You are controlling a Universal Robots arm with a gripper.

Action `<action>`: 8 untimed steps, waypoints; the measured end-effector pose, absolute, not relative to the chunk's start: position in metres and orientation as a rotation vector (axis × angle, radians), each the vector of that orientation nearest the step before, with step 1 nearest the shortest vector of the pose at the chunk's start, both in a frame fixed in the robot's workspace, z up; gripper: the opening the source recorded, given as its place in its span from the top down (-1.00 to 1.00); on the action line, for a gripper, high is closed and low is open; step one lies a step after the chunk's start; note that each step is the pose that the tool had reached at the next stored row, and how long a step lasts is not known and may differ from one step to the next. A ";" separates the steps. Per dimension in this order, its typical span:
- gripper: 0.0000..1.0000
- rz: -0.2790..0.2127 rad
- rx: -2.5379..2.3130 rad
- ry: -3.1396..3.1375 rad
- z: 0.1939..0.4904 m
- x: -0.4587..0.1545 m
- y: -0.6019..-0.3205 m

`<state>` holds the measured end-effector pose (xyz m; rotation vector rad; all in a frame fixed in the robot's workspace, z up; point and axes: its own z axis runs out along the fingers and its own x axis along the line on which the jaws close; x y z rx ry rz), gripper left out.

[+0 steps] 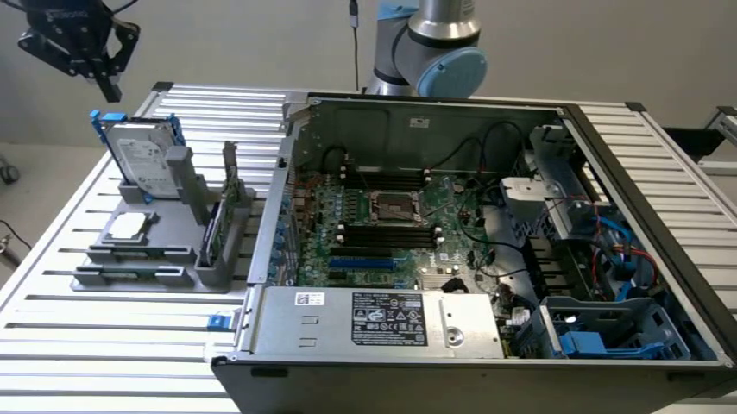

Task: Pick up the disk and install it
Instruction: 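Pick up the disk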

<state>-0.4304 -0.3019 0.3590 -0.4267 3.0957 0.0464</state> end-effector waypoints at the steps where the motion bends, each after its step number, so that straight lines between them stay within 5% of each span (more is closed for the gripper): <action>1: 0.79 0.047 -0.455 3.092 0.359 -0.430 -0.302; 8: 0.79 0.048 -0.650 3.059 0.359 -0.430 -0.302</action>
